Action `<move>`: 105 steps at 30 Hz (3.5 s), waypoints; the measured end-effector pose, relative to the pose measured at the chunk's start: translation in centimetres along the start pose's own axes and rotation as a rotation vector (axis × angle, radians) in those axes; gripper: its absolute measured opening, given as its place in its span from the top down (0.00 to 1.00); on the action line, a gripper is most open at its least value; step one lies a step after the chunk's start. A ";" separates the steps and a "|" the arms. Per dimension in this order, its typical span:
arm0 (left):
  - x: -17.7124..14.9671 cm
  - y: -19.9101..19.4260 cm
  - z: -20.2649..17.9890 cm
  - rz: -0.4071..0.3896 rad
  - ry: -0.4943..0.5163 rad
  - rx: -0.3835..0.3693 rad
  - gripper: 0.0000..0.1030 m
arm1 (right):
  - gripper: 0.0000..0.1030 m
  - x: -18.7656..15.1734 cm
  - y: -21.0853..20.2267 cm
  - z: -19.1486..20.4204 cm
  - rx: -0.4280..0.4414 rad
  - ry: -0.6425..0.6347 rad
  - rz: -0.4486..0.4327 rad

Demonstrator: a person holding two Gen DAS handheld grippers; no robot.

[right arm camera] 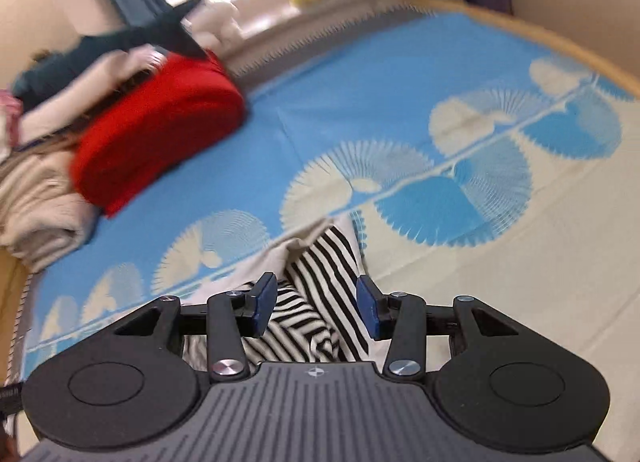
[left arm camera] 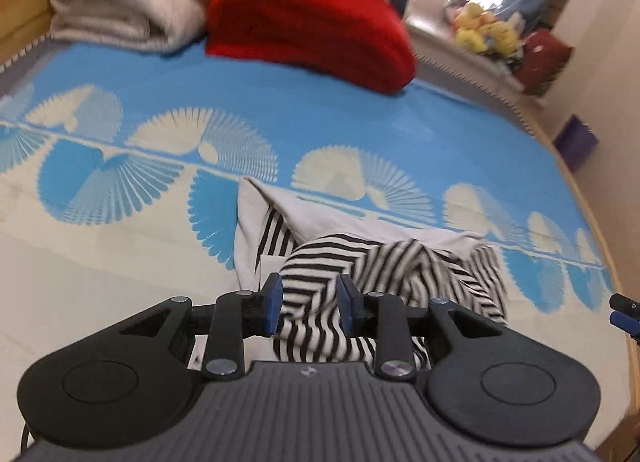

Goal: Fold small clothes

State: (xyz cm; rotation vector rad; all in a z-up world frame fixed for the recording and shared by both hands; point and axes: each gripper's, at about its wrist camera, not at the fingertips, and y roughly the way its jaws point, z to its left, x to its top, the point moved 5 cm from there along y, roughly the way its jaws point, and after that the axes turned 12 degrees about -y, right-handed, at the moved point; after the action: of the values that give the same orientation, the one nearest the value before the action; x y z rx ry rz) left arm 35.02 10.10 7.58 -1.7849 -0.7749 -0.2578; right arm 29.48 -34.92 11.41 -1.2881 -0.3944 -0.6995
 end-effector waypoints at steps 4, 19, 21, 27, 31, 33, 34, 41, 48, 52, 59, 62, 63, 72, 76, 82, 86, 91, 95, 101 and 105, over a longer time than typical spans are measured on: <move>-3.6 -6.7 0.2 -0.048 0.061 -0.041 0.62 | 0.48 -3.5 -7.0 -1.8 0.036 -0.039 -0.050; -19.7 -8.6 9.0 0.022 -0.010 0.013 0.54 | 0.48 -21.5 -8.7 -7.2 0.060 0.074 0.179; -20.7 -7.2 10.2 0.028 -0.021 0.014 0.47 | 0.47 -21.7 -8.2 -6.7 0.019 0.011 0.184; -21.0 -3.4 10.7 0.175 -0.115 0.020 0.30 | 0.36 -23.3 -5.2 -6.7 0.000 0.017 0.286; -21.9 -1.8 11.0 0.216 -0.103 0.082 0.30 | 0.29 -24.2 -3.9 -7.1 -0.030 0.036 0.330; -22.4 -1.3 11.4 0.236 -0.115 0.109 0.30 | 0.29 -24.6 -3.3 -7.2 -0.032 0.044 0.352; -22.6 -1.0 11.5 0.242 -0.113 0.134 0.30 | 0.29 -24.7 -3.2 -7.2 -0.034 0.046 0.358; -23.3 0.5 13.1 0.288 -0.175 0.184 0.30 | 0.29 -26.0 -2.0 -6.5 -0.039 0.022 0.408; -23.8 1.0 13.2 0.286 -0.171 0.202 0.49 | 0.36 -26.1 -1.9 -6.0 -0.036 -0.020 0.402; -23.8 0.8 12.8 0.284 -0.158 0.160 0.88 | 0.67 -26.2 -2.0 -5.7 -0.004 -0.028 0.395; -22.6 -2.7 12.6 0.203 -0.206 0.067 0.90 | 0.90 -24.0 -5.2 -6.4 0.018 0.034 0.266; -23.4 -1.4 12.8 0.267 -0.193 0.111 0.88 | 0.89 -25.0 -4.9 -7.2 0.006 0.068 0.330; -23.5 -0.9 12.9 0.289 -0.193 0.125 0.85 | 0.87 -25.5 -4.4 -7.3 0.008 0.071 0.360; -23.9 0.3 13.7 0.328 -0.211 0.159 0.62 | 0.64 -26.5 -2.7 -6.7 -0.034 0.006 0.433; -24.4 0.6 13.6 0.333 -0.172 0.176 0.62 | 0.64 -26.8 -2.6 -6.2 -0.044 -0.039 0.432; -24.5 0.3 13.1 0.322 -0.155 0.148 0.86 | 0.84 -26.7 -2.8 -5.7 -0.026 -0.070 0.413; -23.9 -0.7 12.6 0.274 -0.143 0.126 0.90 | 0.89 -25.9 -3.4 -5.6 -0.011 -0.056 0.360; -23.0 -2.3 11.9 0.203 -0.132 0.088 0.91 | 0.90 -24.2 -5.0 -5.6 0.019 -0.009 0.264; -22.0 -4.2 10.8 0.145 -0.091 0.050 0.91 | 0.90 -23.0 -6.7 -5.5 0.047 -0.007 0.197; -19.6 -10.2 9.3 0.076 -0.051 -0.063 0.91 | 0.92 -19.6 -11.9 -5.1 0.117 0.003 0.082; -19.3 -15.4 8.5 0.096 -0.018 -0.117 0.91 | 0.92 -18.3 -17.2 -5.1 0.155 0.031 0.066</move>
State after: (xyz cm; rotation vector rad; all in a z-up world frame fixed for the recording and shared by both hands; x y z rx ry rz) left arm 9.13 13.17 6.13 -1.9317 -0.6970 -0.2281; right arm 3.95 -37.21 11.23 -1.1372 -0.3720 -0.6205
